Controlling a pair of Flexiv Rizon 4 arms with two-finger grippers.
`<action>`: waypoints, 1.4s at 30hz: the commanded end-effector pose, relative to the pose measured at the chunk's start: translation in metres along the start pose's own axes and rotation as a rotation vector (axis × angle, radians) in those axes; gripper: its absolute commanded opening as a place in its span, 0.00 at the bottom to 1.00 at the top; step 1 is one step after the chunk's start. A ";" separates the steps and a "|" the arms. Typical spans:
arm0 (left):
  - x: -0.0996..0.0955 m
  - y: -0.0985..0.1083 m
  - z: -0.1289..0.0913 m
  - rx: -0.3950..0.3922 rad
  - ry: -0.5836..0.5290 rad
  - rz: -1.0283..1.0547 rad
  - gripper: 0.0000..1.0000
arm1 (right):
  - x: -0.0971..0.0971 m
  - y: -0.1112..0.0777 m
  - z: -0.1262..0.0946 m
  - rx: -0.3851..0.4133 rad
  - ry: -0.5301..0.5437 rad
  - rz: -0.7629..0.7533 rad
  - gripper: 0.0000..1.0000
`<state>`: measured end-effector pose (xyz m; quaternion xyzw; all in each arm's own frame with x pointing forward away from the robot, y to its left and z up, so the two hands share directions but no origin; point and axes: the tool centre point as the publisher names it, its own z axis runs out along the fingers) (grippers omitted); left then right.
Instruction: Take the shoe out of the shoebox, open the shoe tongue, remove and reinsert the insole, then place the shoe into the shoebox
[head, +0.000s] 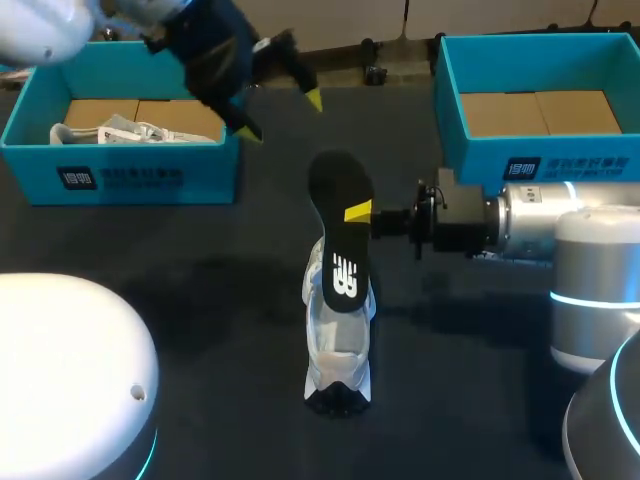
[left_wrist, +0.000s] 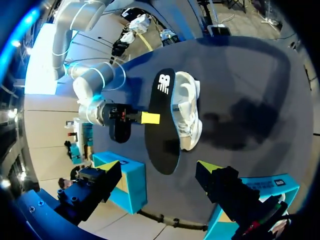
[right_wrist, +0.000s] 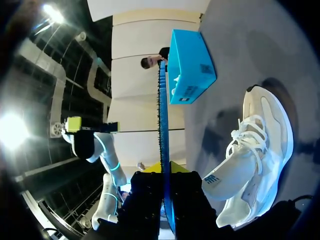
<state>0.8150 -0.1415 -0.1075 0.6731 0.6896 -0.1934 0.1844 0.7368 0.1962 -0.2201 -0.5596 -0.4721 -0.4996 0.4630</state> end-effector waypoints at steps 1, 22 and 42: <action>-0.016 0.007 0.008 0.048 0.339 -0.004 1.00 | 0.000 -0.001 0.001 -0.001 -0.002 -0.001 0.00; -0.052 0.009 0.048 0.111 0.655 -0.001 1.00 | 0.000 -0.001 0.001 -0.001 -0.002 -0.001 0.00; -0.034 -0.009 0.038 0.070 0.404 -0.009 1.00 | 0.000 -0.001 0.001 -0.001 -0.002 -0.001 0.00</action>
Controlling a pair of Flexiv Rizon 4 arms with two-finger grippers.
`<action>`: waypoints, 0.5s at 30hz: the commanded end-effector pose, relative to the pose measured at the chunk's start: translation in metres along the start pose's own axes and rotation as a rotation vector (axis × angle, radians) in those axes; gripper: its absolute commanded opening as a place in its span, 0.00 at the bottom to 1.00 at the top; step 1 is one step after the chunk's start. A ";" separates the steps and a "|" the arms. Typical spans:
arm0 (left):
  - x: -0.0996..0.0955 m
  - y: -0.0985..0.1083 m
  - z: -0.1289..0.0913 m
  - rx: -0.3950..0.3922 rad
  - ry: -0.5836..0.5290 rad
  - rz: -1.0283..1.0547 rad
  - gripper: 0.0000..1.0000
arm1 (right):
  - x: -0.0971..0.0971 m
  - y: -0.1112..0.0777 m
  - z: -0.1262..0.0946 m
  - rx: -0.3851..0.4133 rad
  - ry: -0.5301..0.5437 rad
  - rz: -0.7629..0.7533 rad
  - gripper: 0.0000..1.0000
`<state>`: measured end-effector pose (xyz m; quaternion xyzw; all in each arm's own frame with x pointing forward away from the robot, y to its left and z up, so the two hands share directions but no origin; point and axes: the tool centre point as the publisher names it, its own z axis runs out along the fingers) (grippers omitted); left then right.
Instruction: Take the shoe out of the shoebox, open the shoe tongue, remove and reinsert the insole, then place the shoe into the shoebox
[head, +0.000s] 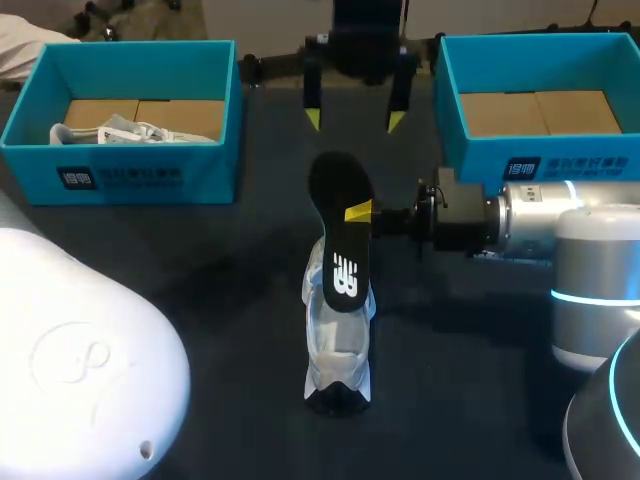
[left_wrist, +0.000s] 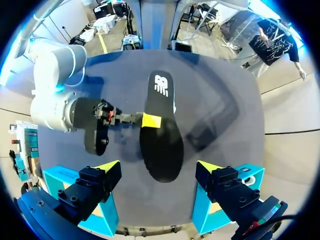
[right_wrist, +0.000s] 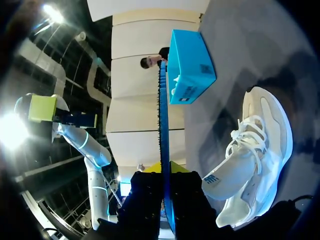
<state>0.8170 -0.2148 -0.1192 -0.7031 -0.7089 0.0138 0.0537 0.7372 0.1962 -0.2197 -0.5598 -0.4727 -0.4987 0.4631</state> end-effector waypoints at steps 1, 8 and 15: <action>0.029 -0.013 0.009 -0.021 -0.230 0.008 1.00 | -0.001 -0.001 0.001 -0.003 0.000 -0.001 0.00; 0.058 -0.020 0.028 -0.050 -0.438 -0.006 1.00 | -0.001 -0.001 0.001 -0.003 0.000 -0.001 0.00; 0.078 -0.028 0.033 -0.112 -0.669 0.006 1.00 | -0.001 -0.001 0.001 -0.003 0.000 -0.001 0.00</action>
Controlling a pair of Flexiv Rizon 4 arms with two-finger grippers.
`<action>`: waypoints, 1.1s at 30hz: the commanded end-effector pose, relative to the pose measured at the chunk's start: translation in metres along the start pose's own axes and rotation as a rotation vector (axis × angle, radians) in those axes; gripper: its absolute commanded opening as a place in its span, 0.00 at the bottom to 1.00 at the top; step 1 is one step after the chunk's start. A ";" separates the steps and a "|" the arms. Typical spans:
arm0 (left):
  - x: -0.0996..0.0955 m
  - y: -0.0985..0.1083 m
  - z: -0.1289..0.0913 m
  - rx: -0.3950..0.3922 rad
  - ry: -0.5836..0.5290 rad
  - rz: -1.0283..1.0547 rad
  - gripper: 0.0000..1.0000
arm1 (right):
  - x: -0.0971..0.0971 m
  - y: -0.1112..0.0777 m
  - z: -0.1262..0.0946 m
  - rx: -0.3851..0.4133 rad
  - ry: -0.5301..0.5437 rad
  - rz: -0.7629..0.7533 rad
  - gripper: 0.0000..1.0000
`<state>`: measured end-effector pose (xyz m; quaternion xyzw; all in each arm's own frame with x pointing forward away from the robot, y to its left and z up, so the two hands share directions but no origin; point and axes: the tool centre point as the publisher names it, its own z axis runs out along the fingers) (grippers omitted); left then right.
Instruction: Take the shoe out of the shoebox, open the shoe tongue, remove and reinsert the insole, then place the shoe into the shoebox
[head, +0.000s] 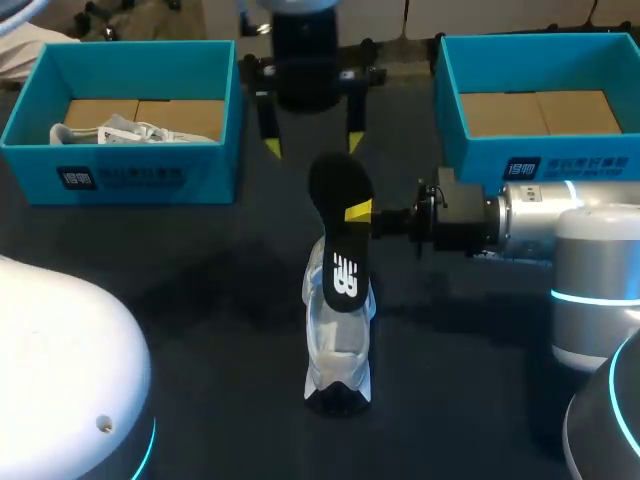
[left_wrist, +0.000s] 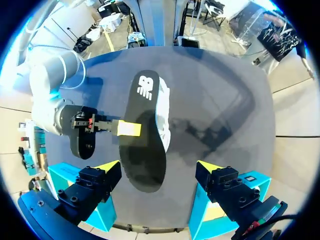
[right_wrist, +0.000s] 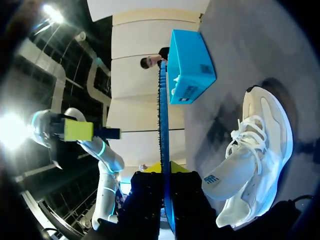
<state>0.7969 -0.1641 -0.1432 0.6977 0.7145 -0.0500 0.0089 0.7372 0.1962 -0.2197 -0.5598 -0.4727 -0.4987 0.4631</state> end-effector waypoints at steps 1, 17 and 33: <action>0.032 -0.011 -0.001 -0.086 -0.558 0.013 1.00 | -0.001 -0.001 0.001 -0.003 0.000 -0.001 0.00; 0.054 -0.003 -0.003 -0.161 -0.827 0.008 1.00 | -0.001 -0.001 0.001 -0.003 0.000 -0.001 0.00; 0.070 0.009 0.008 -0.171 -1.012 0.043 1.00 | -0.001 -0.001 0.001 -0.003 0.000 -0.001 0.00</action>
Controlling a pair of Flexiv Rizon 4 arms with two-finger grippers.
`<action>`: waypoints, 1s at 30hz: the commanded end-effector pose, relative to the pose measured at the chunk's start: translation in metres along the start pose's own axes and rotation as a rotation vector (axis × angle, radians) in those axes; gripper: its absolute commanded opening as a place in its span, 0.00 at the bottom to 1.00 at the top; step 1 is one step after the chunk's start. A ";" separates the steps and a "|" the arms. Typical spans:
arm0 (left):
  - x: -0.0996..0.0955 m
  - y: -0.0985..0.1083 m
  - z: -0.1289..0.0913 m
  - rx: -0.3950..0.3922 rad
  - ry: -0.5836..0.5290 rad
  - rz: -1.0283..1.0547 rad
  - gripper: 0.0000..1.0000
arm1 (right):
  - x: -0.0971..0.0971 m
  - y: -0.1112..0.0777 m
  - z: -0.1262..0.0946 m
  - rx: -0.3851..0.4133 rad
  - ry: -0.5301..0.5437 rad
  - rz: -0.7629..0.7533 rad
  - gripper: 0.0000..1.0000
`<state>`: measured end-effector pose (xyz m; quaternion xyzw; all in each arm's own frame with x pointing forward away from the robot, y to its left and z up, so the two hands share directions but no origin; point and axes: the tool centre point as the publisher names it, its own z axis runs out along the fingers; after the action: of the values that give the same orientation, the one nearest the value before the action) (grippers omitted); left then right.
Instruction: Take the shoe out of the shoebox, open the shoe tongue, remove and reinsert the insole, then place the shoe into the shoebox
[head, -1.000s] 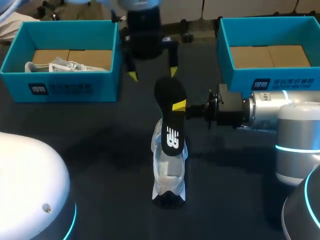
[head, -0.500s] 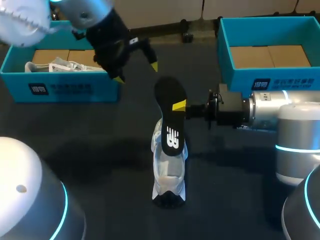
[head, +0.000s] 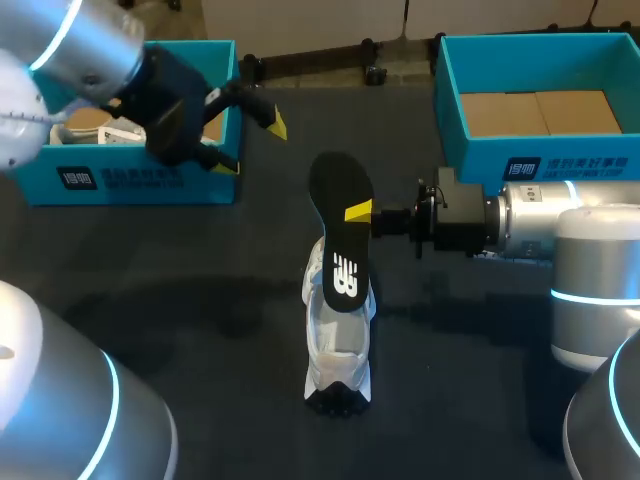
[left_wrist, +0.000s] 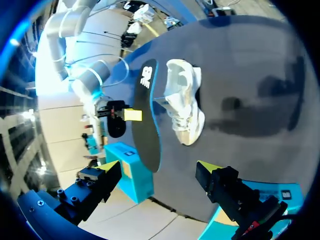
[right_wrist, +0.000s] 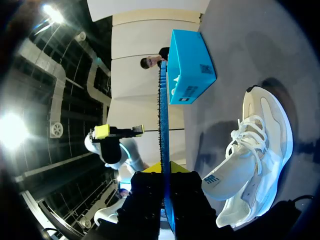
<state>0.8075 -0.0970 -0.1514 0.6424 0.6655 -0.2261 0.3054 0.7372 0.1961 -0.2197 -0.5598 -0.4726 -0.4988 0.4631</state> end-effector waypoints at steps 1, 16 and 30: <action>0.006 -0.004 0.002 -0.010 -0.322 0.004 1.00 | -0.001 -0.001 0.001 -0.002 -0.001 -0.001 0.00; 0.022 0.002 0.027 0.041 -0.461 -0.007 1.00 | -0.001 -0.001 0.001 -0.002 -0.001 -0.001 0.00; 0.028 0.006 0.037 0.040 -0.610 -0.061 1.00 | -0.001 -0.001 0.001 -0.002 -0.001 -0.001 0.00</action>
<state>0.8190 -0.1018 -0.1944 0.5352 0.5626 -0.4264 0.4640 0.7370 0.1959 -0.2199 -0.5596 -0.4721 -0.4994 0.4632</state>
